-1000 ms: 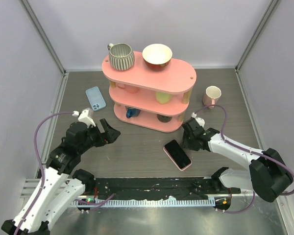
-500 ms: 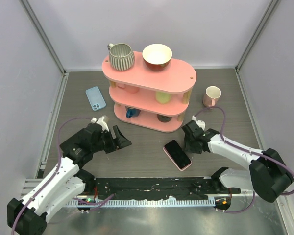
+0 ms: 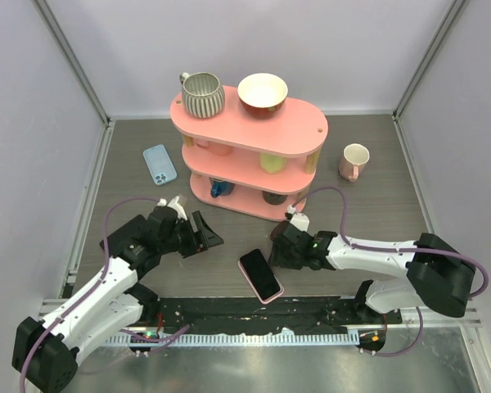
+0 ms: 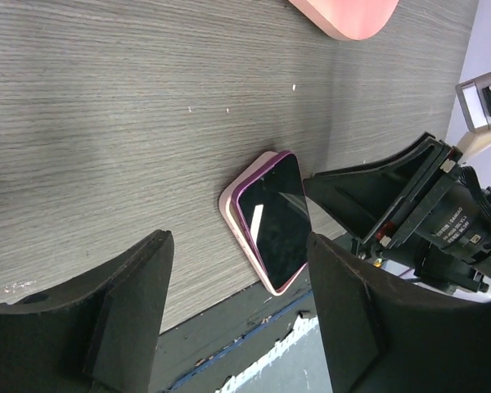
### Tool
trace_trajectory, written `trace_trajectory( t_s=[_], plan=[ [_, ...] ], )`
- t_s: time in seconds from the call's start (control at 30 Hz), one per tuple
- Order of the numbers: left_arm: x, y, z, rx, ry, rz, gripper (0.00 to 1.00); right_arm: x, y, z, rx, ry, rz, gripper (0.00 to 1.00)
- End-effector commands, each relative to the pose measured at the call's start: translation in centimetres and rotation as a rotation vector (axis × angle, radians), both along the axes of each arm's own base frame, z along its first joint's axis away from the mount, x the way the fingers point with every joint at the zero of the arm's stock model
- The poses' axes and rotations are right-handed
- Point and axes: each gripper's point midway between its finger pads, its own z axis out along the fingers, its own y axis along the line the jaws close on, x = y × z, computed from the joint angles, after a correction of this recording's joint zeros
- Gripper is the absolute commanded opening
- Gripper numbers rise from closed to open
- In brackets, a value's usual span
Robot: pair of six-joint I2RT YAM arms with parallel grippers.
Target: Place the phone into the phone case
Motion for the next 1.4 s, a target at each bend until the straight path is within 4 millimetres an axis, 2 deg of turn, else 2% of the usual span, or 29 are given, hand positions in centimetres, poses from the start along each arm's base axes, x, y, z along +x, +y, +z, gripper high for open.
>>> trace_trajectory(
  t_s=[0.0, 0.07, 0.1, 0.13, 0.2, 0.23, 0.3, 0.33, 0.4, 0.43, 0.47, 0.53, 0.6, 0.67, 0.7, 0.77, 0.87, 0.93, 0.97, 1.13, 1.2, 1.3, 1.37],
  plan=[
    [0.4, -0.6, 0.1, -0.024, -0.018, -0.007, 0.69, 1.0, 0.2, 0.4, -0.002, -0.041, -0.082, 0.49],
    [0.3, -0.6, -0.5, -0.024, -0.002, -0.008, 0.65, 1.8, -0.4, 1.3, -0.023, -0.104, -0.073, 0.49],
    [0.3, -0.8, -0.7, -0.03, 0.008, -0.008, 0.6, 2.2, -0.2, 1.7, -0.024, -0.134, -0.051, 0.49],
    [0.3, -1.1, -0.6, -0.044, 0.005, -0.017, 0.48, 2.7, 0.2, 2.2, -0.009, -0.167, -0.031, 0.49],
    [0.0, -1.3, -1.1, -0.04, 0.02, -0.029, 0.4, 2.9, 0.5, 2.3, -0.036, -0.199, 0.062, 0.49],
    [-0.1, -1.4, -1.3, -0.032, 0.024, -0.033, 0.39, 2.6, 0.0, 2.1, -0.072, -0.186, 0.079, 0.5],
    [-0.3, -1.5, -1.7, -0.02, 0.027, -0.046, 0.43, 2.9, -1.0, 2.2, -0.139, -0.182, 0.055, 0.52],
    [-0.2, -1.6, -1.7, -0.014, 0.013, -0.059, 0.52, 2.3, -2.1, 2.0, -0.185, -0.155, 0.06, 0.53],
    [0.0, -1.5, -2.0, 0.002, 0.015, -0.044, 0.53, 1.6, -2.2, 2.9, -0.165, -0.15, 0.08, 0.56],
    [0.1, -1.6, -2.0, -0.002, 0.017, -0.043, 0.53, 0.9, -2.7, 2.8, -0.166, -0.135, 0.094, 0.56],
    [0.1, -1.8, -1.9, -0.013, 0.027, -0.044, 0.53, 0.2, -2.2, 3.8, -0.106, -0.128, 0.116, 0.57],
    [0.2, -1.9, -1.8, -0.014, 0.035, -0.042, 0.53, -1.0, -2.4, 4.2, -0.085, -0.102, 0.158, 0.57],
    [0.3, -1.5, -2.2, 0.011, 0.042, -0.02, 0.54, -2.3, -2.5, 5.2, -0.048, -0.098, 0.19, 0.52],
    [0.6, -1.3, -2.1, 0.026, 0.034, -0.011, 0.56, -4.1, -2.6, 4.8, -0.023, -0.061, 0.236, 0.46],
    [0.6, -1.1, -2.2, 0.035, 0.038, -0.003, 0.56, -5.0, -2.1, 5.2, 0.031, -0.047, 0.26, 0.42],
    [0.9, -1.1, -2.1, 0.042, 0.035, 0.003, 0.56, -7.0, -1.1, 4.6, 0.088, -0.02, 0.293, 0.29],
    [1.1, -1.1, -2.0, 0.043, 0.039, 0.02, 0.57, -9.9, 0.1, 3.9, 0.152, 0.016, 0.359, 0.18],
    [1.2, -1.2, -2.0, 0.037, 0.047, 0.026, 0.58, -10.6, 0.3, 3.7, 0.133, -0.011, 0.38, 0.15],
    [1.1, -1.2, -2.0, 0.036, 0.049, 0.024, 0.58, -11.6, 0.6, 3.6, 0.132, -0.018, 0.407, 0.15],
    [1.2, -1.0, -2.0, 0.046, 0.05, 0.026, 0.59, -12.5, 2.8, 3.7, 0.155, -0.077, 0.437, 0.15],
    [1.1, -1.0, -2.1, 0.051, 0.054, 0.03, 0.6, -12.9, 3.3, 2.9, 0.125, -0.092, 0.45, 0.15],
    [1.1, -1.0, -1.9, 0.049, 0.053, 0.026, 0.61, -12.8, 3.5, 1.8, 0.056, -0.123, 0.463, 0.15],
    [1.2, -1.0, -1.8, 0.053, 0.051, 0.025, 0.61, -12.2, 3.9, 2.0, 0.022, -0.167, 0.453, 0.15]
  ],
)
